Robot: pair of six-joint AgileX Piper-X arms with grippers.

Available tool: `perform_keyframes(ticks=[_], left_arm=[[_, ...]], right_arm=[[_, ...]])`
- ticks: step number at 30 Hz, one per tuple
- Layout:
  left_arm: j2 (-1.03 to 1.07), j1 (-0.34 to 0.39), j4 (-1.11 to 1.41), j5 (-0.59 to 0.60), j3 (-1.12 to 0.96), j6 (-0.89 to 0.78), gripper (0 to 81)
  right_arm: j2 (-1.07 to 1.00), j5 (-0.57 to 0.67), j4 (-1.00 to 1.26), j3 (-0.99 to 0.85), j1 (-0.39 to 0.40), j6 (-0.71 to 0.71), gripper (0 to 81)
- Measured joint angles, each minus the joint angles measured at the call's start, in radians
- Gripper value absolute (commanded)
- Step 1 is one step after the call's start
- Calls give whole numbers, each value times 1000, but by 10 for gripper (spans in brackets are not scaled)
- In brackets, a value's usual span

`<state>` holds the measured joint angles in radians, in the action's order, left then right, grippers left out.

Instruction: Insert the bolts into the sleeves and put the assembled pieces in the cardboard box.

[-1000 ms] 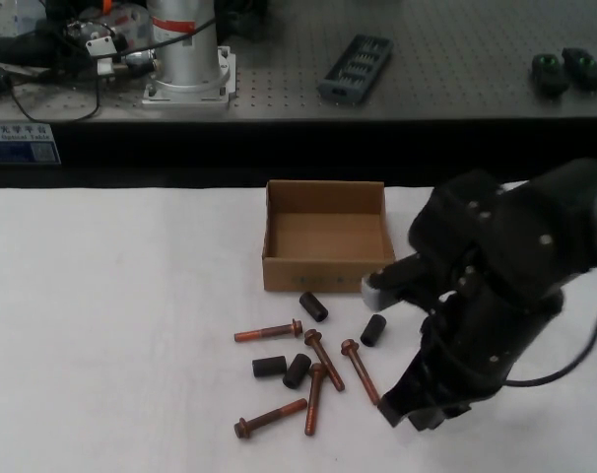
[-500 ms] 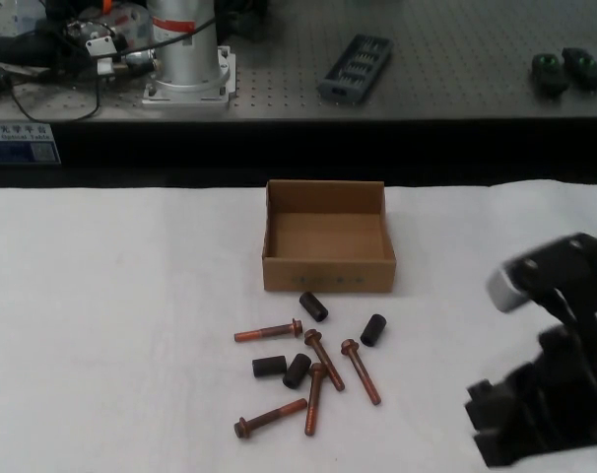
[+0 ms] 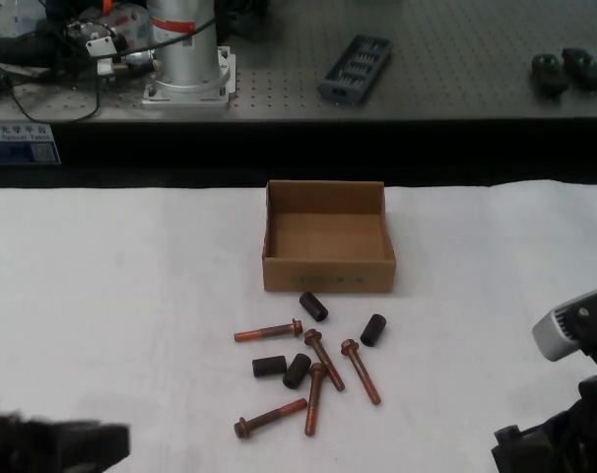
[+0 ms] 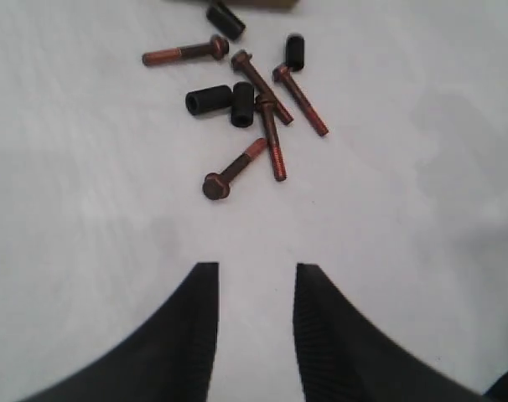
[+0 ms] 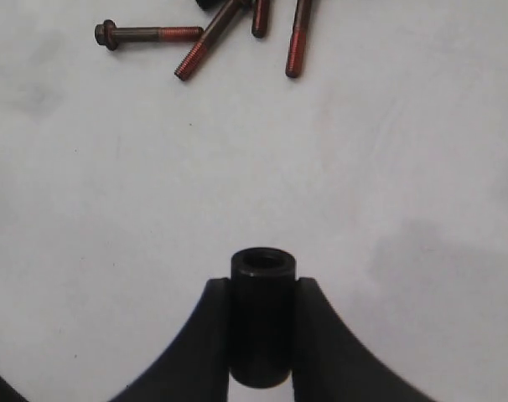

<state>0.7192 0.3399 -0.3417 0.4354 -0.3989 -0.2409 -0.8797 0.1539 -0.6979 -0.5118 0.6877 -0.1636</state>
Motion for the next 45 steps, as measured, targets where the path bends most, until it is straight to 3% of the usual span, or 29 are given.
perform_keyframes(ticks=[9,13,16,23,30,45], left_arm=[[542,61,-143,63,-347,241,231],[672,109,-272,52,-532,332,231],[731,156,-298,39,-579,496,236],[826,266,-332,-170,-596,836,269],[977,323,-317,-291,-596,888,269],[992,358,-192,-394,-602,864,309]], right_arm=[[0,2,-2,0,0,15,15],[0,7,0,0,0,18,15],[0,6,2,0,0,22,15],[0,46,15,0,0,21,15],[0,91,20,0,0,21,15],[0,132,20,0,0,28,15]])
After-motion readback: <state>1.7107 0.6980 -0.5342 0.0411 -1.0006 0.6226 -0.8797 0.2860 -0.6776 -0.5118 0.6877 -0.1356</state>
